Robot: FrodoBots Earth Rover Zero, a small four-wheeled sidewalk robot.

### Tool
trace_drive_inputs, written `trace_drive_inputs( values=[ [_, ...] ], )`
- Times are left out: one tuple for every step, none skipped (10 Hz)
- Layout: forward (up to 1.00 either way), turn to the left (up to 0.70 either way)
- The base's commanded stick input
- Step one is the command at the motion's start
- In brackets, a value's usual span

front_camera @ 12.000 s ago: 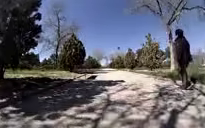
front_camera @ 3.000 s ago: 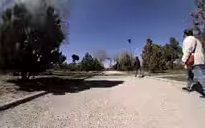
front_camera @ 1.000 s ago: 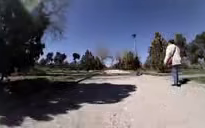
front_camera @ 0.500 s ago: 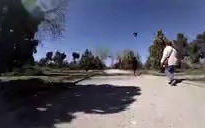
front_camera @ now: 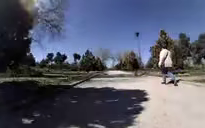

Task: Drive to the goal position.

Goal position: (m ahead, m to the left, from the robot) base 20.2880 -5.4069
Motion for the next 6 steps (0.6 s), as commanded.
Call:
trace_drive_inputs(
  values=[
    [0.85, 0.00],
    [0.85, 0.00],
    [0.85, 0.00],
    [0.85, 0.00],
    [0.85, 0.00],
    [0.85, 0.00]
  ],
)
